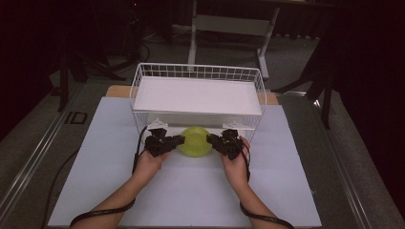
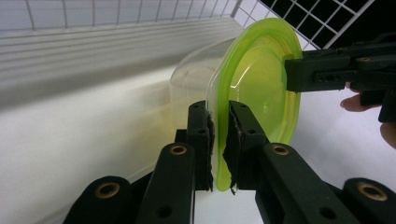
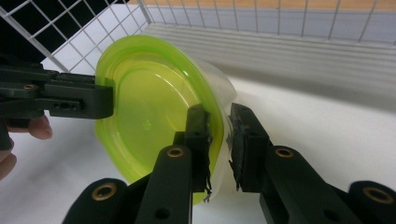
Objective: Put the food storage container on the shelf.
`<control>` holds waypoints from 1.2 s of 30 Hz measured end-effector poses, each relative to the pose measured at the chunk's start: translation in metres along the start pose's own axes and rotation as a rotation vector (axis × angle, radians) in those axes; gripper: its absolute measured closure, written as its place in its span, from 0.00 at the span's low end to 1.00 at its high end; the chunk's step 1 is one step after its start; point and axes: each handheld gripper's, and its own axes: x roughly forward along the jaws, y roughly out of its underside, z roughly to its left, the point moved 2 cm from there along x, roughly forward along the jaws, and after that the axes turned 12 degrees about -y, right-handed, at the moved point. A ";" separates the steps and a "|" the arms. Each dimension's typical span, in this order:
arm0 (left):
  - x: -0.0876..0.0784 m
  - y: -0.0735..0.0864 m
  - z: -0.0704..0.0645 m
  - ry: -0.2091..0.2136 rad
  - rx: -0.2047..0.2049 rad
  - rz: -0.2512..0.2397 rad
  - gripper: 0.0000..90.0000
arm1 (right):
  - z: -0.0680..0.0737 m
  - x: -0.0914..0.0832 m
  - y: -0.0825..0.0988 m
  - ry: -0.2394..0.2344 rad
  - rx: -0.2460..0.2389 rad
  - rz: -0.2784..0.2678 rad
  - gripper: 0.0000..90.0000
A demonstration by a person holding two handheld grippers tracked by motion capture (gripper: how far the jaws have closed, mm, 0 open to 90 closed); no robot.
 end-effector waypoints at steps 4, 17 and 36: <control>0.003 0.000 0.001 -0.023 0.035 -0.028 0.88 | -0.002 0.002 -0.002 -0.005 0.009 -0.018 0.87; 0.010 0.003 0.000 -0.098 0.090 -0.108 0.76 | -0.008 0.009 0.001 0.051 -0.030 -0.064 0.73; 0.006 -0.002 0.012 -0.125 0.006 -0.146 0.57 | -0.008 0.012 -0.009 0.085 -0.076 -0.100 0.60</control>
